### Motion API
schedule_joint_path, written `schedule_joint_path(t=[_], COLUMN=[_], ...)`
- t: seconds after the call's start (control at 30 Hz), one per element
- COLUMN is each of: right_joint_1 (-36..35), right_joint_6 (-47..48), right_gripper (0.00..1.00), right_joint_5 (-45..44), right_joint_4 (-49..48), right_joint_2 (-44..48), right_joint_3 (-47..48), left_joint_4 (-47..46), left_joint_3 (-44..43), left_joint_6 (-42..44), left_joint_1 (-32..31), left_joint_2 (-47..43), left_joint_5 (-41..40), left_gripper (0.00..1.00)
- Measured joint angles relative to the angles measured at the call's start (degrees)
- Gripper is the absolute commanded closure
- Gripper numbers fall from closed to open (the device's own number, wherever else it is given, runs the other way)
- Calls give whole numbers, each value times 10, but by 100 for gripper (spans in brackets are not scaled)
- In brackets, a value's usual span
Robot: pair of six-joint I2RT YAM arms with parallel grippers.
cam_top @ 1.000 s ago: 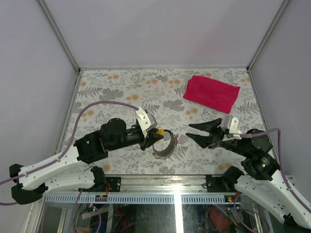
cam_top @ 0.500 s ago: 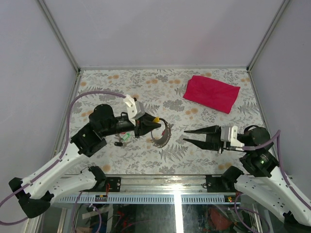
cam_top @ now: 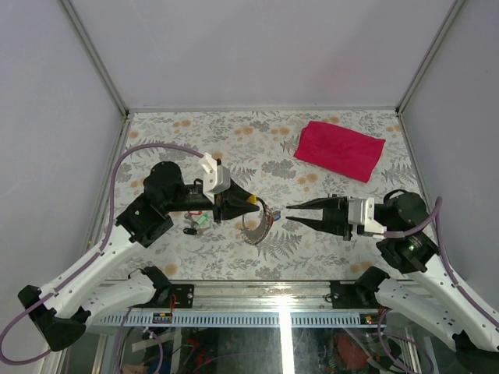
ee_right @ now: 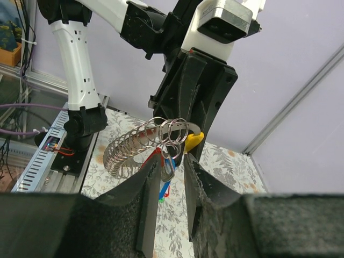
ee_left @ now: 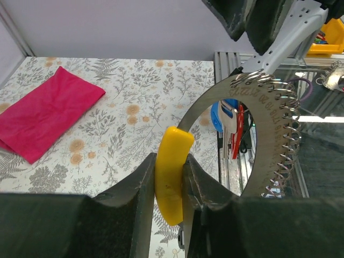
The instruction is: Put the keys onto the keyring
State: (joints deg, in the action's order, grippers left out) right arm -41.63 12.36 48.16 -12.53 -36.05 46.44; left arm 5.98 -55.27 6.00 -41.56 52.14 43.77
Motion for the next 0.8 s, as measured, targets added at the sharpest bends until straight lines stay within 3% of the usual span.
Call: schedule_joint_path(t=[0.23, 0.5, 0.8], right_joint_1=[-28, -148, -185], right_joint_6=[10, 82, 119], right_gripper=[71, 71, 73], right_joint_5=[4, -57, -110], right_joint_4=[-4, 33, 41], right_joint_2=[-14, -41, -68], right_joint_3=[5, 34, 34], left_joint_4=[-6, -18, -11], left_joint_3=[0, 0, 0], left_joint_6=[-3, -15, -14], left_joint_1=[8, 34, 42], left_joint_2=[-9, -31, -47], left_joint_5=[26, 52, 69], left_gripper=[100, 100, 100])
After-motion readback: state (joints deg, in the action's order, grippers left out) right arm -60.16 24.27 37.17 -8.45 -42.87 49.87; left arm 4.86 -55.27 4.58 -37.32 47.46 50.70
